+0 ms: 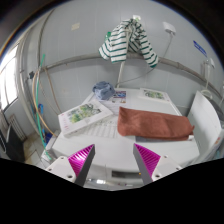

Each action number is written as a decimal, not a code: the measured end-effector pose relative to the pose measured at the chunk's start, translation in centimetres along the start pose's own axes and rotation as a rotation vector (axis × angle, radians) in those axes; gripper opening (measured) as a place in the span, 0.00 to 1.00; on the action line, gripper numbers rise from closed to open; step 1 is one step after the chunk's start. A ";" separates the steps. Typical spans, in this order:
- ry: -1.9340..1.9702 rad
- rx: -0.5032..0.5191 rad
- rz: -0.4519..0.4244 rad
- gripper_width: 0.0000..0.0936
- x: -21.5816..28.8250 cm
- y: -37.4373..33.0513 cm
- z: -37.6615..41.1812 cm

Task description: Fold towel

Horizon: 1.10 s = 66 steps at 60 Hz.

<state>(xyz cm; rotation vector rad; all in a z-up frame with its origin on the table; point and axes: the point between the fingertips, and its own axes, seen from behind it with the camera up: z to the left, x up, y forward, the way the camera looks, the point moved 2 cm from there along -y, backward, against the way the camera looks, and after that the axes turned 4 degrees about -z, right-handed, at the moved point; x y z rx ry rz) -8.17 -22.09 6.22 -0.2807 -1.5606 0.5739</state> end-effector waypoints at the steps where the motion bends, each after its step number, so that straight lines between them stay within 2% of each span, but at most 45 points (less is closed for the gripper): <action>1: -0.009 -0.006 0.004 0.85 0.3 1.2 0.0; 8: -0.046 -0.019 -0.005 0.83 2.7 8.7 -1.0; 16: -0.053 -0.030 0.051 0.76 3.3 15.2 -2.7; 19: -0.071 -0.043 0.082 0.42 2.7 16.5 -3.7; 20: -0.068 -0.051 0.050 0.31 3.4 16.8 -4.1; 22: -0.073 -0.093 0.049 0.09 3.2 17.0 -5.3; 26: -0.064 -0.091 0.019 0.05 3.3 17.3 -5.3; 40: -0.081 -0.010 0.045 0.02 3.6 16.3 -5.2; 49: -0.014 -0.003 -0.059 0.02 8.5 12.3 -9.5; 56: 0.077 -0.057 -0.115 0.02 11.0 9.5 -16.9; 61: 0.123 -0.131 -0.122 0.02 10.5 8.6 -23.4; 66: 0.136 -0.217 -0.049 0.03 7.7 8.7 -29.3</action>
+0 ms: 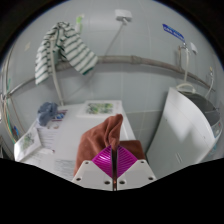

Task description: Fold towel

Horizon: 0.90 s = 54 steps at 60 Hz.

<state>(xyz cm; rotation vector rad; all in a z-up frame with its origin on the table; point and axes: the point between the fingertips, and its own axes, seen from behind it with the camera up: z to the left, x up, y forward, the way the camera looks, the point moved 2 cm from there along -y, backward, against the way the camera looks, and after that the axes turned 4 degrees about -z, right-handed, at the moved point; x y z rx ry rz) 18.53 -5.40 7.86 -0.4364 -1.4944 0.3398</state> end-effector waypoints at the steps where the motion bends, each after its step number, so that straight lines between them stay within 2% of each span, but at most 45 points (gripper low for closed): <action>1: 0.001 -0.016 0.021 0.03 -0.7 0.3 -1.0; 8: 0.008 -0.087 0.148 0.04 -6.1 2.8 -5.6; 11: -0.015 -0.075 0.096 0.04 -5.6 3.3 -5.7; 17: -0.067 -0.107 0.104 0.04 -5.9 3.0 -5.6; 19: -0.079 -0.122 0.112 0.07 -5.9 2.7 -5.7; 21: -0.082 -0.142 0.123 0.21 -5.8 2.2 -5.7; 28: -0.130 -0.255 0.065 0.92 -4.0 -1.6 -6.8; 29: -0.130 -0.259 0.058 0.93 -3.9 -2.3 -6.6; 30: -0.126 -0.257 0.052 0.87 -3.8 -3.3 -6.3; 31: -0.121 -0.255 0.046 0.87 -3.7 -4.1 -6.0; 34: -0.089 -0.257 0.032 0.91 -4.0 -6.6 -5.2; 40: -0.024 -0.244 0.018 0.91 -5.1 -11.9 -3.1; 54: 0.081 -0.108 0.021 0.90 -8.1 -21.3 1.3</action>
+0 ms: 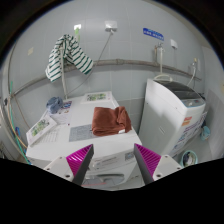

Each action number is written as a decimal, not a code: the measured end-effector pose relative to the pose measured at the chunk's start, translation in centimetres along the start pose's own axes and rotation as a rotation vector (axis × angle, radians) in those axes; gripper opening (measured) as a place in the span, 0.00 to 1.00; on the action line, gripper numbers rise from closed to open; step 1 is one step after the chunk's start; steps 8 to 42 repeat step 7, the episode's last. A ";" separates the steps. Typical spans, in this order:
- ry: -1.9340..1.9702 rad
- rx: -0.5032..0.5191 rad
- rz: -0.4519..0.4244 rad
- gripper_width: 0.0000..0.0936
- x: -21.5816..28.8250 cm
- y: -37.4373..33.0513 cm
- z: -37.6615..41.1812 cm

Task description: Fold towel

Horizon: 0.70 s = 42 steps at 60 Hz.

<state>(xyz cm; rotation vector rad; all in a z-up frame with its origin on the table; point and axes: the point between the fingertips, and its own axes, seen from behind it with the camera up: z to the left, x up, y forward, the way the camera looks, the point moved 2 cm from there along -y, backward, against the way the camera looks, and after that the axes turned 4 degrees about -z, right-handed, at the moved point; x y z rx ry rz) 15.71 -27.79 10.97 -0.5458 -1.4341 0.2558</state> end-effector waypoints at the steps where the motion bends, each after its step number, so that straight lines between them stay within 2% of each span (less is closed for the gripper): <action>1: 0.003 0.003 0.001 0.90 -0.2 -0.3 -0.2; 7: 0.027 -0.011 0.000 0.90 -0.7 -1.0 -2.2; 42: 0.027 -0.011 0.000 0.90 -0.7 -1.0 -2.2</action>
